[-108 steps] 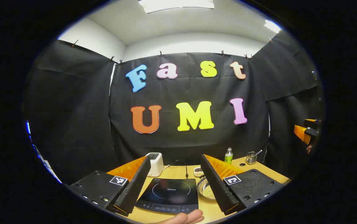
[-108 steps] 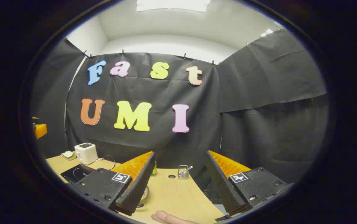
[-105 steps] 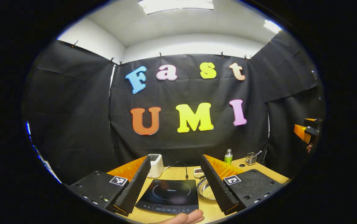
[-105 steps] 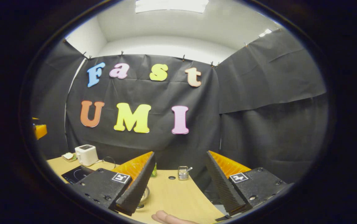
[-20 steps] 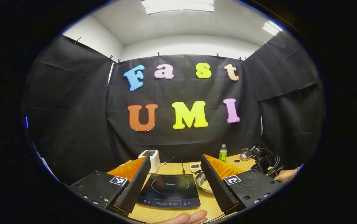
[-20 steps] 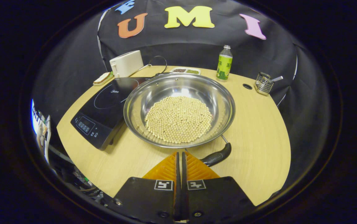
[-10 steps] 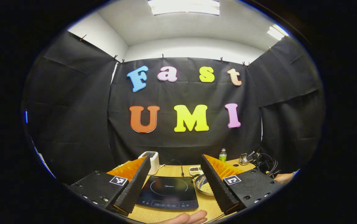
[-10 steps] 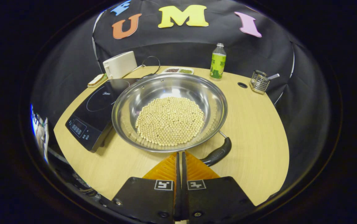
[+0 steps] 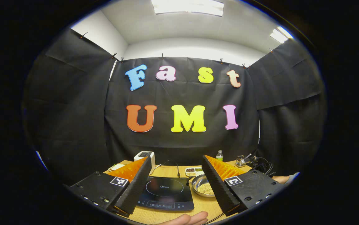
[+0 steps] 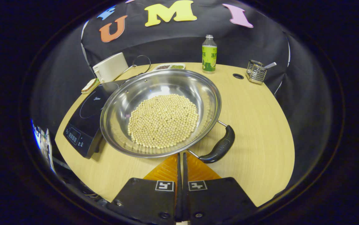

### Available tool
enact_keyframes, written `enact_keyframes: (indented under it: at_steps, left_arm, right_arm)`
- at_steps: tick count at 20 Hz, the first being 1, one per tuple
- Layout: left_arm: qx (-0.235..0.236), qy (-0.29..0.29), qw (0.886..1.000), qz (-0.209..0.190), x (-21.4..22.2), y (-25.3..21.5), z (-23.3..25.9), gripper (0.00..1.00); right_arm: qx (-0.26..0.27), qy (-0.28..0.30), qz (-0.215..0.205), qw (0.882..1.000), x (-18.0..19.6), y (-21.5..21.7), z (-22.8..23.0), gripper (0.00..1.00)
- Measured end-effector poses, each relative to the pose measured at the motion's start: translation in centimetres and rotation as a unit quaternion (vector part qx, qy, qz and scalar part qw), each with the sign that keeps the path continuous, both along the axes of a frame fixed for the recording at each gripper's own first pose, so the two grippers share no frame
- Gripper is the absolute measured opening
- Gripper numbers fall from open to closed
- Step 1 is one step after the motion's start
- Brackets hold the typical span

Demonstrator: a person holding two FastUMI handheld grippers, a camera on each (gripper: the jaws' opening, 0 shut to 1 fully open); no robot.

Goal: First push the handle of the pot to place it horizontally, then grasp the pot with both hands and set it on the induction cooktop.

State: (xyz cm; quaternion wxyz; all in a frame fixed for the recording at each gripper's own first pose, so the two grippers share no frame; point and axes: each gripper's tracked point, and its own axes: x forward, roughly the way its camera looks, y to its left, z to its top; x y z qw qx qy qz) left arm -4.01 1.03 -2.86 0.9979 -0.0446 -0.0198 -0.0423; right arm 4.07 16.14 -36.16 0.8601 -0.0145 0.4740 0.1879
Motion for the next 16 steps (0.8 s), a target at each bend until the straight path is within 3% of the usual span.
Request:
enact_keyframes:
  at_steps: [7, 14, 16]
  left_arm:
    - [0.018, 0.009, 1.000, 0.007, 0.8, -0.4, 0.2, 0.96]
    - [0.020, 0.027, 0.999, 0.041, 1.0, 0.1, -0.5, 0.96]
    - [0.017, 0.026, 0.999, 0.039, 1.5, 0.1, -0.4, 0.96]
  right_arm:
    - [0.012, 0.022, 0.009, 1.000, 0.7, -0.3, 0.1, 0.04]
    - [0.007, 0.002, 0.014, 1.000, 3.0, -2.8, 0.7, 0.00]
    - [-0.002, -0.010, 0.012, 1.000, 4.1, -3.6, 0.8, 0.04]
